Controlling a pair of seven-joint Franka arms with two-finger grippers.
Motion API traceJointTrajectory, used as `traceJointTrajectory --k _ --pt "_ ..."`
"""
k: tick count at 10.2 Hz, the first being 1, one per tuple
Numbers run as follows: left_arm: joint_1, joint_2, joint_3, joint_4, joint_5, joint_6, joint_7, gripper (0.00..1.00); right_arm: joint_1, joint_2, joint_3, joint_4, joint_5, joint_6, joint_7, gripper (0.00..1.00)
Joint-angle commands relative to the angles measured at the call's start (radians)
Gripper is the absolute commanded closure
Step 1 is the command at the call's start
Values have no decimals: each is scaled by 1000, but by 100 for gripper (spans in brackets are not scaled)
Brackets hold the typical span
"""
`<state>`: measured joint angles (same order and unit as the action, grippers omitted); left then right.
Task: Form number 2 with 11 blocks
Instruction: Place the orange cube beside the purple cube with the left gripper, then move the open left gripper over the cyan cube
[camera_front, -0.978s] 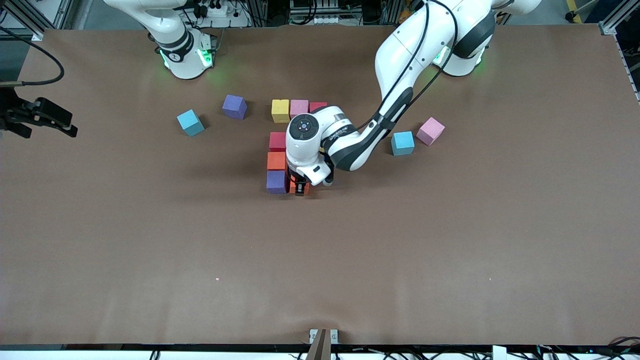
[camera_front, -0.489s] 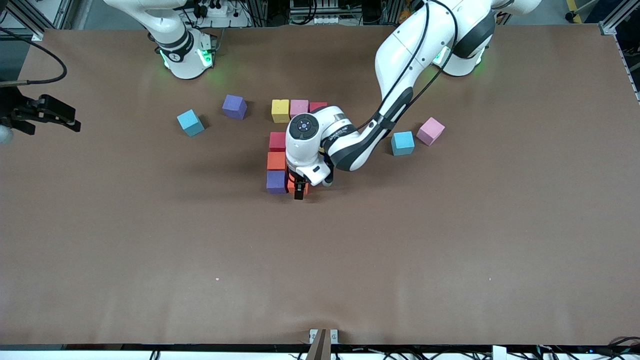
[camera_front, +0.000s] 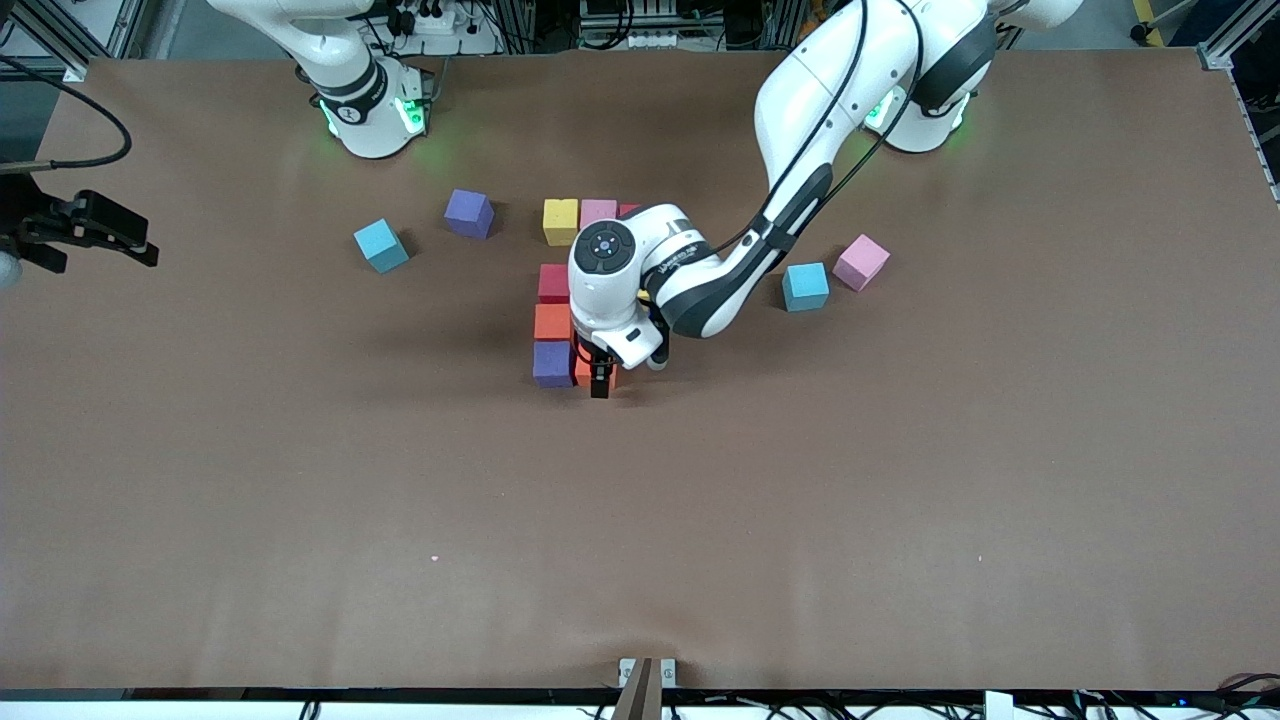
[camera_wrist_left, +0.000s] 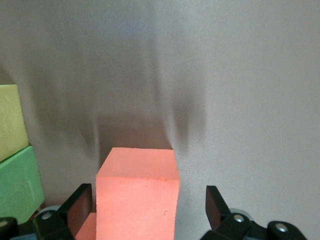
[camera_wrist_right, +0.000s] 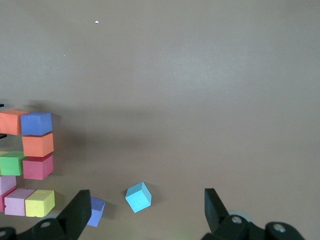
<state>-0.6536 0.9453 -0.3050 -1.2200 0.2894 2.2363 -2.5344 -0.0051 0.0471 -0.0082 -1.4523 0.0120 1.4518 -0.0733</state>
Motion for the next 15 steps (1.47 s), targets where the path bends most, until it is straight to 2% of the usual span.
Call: traceJointTrajectory --k 1,3,5,8,10,12,14,15 --pt "3 -48 1 -7 -26 -64 15 0 -10 11 10 23 -4 -10 -14 0" --pt "14 -89 3 -18 -70 -121 67 0 -9 11 10 27 -14 -8 -13 0" --pt "61 -149 -5 -68 -105 -188 103 0 -16 7 7 35 -9 -8 -13 0" --pt "228 -319 -95 -338 -99 -147 112 0 -15 -1 8 55 2 -13 0 0" --pt "304 -429 -118 -542 -99 -80 132 0 -16 0 7 55 -13 -13 -3 0" --pt "371 -497 -124 -691 -107 -49 129 0 -19 7 4 55 -14 -11 -2 0" --pt "486 -615 -204 -884 -125 31 129 0 -18 7 5 55 -15 -13 -3 0" --pt "555 -646 -244 -929 -140 38 129 0 -21 8 4 55 -14 -11 -6 0"
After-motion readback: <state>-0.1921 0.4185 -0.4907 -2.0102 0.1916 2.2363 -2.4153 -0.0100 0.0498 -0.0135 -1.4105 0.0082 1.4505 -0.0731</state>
